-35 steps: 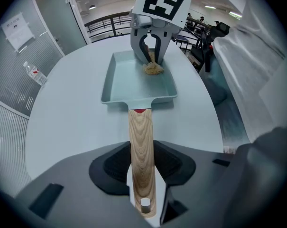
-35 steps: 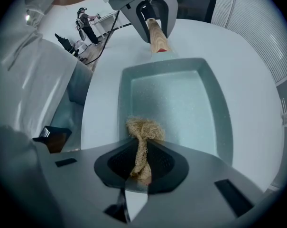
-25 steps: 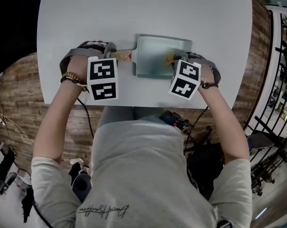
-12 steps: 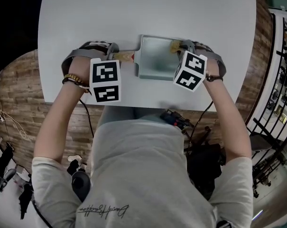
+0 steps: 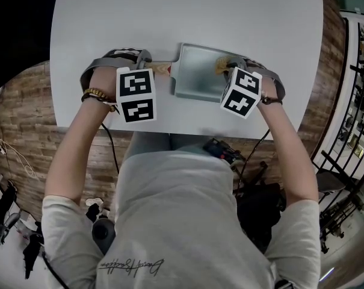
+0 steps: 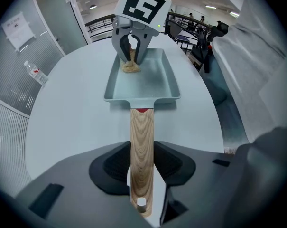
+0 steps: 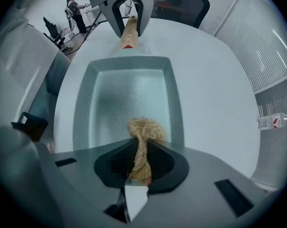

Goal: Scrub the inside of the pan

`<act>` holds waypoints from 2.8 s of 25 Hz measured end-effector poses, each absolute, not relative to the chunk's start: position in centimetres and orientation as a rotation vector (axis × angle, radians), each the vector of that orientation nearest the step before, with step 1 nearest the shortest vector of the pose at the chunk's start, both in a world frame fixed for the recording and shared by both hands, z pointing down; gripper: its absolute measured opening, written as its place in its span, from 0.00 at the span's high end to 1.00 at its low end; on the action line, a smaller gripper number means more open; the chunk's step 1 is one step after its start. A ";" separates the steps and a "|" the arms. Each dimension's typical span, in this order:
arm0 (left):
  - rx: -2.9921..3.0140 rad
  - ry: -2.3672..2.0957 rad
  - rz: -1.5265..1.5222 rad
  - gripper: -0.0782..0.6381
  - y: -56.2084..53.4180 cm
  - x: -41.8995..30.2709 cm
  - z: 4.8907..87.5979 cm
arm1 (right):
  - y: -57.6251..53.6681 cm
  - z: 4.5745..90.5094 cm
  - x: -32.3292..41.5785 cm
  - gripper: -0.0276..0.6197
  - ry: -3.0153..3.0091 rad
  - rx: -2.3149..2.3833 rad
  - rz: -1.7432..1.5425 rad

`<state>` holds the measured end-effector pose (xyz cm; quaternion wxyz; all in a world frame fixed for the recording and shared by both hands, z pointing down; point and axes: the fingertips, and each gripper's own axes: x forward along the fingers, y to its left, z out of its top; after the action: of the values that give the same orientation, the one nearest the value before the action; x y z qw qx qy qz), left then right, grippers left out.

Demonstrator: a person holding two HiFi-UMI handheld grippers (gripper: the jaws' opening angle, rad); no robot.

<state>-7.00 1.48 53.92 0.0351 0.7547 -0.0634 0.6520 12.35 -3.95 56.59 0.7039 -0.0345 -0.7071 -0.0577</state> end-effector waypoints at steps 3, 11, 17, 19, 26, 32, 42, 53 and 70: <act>2.318 -0.195 2.006 0.68 1.3 -7.1 53.9 | -2.6 56.5 12.6 0.85 -1.555 -0.116 -0.098; 2.313 -0.200 2.008 0.68 0.9 -7.2 54.1 | 0.8 56.5 13.2 0.85 -1.522 -0.217 0.007; 2.311 -0.202 2.010 0.68 0.8 -7.3 54.2 | 3.2 56.5 13.6 0.85 -1.485 -0.303 0.080; 2.310 -0.204 2.005 0.68 0.8 -7.3 54.3 | 3.4 56.5 13.6 0.85 -1.485 -0.304 0.087; 2.314 -0.151 2.003 0.68 0.7 -7.4 54.4 | 3.2 56.7 13.3 0.85 -1.498 -0.269 0.094; 2.328 -0.151 2.002 0.67 0.7 -7.4 54.6 | 3.2 56.9 13.4 0.85 -1.494 -0.261 0.072; 2.354 -0.195 1.999 0.64 0.1 -6.2 53.4 | 2.9 56.8 14.7 0.85 -1.500 -0.243 0.109; 2.438 -0.392 1.812 0.83 -0.1 -5.1 49.8 | 2.0 56.8 13.5 0.85 -1.578 -0.103 0.143; 2.402 -0.939 1.134 0.88 0.5 -3.8 44.6 | 0.2 49.9 11.0 0.85 -1.891 0.280 0.324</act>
<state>-3.83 0.52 44.57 0.1614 0.8414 -0.3289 0.3973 10.98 0.18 49.86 0.5657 0.1192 -0.8042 0.1379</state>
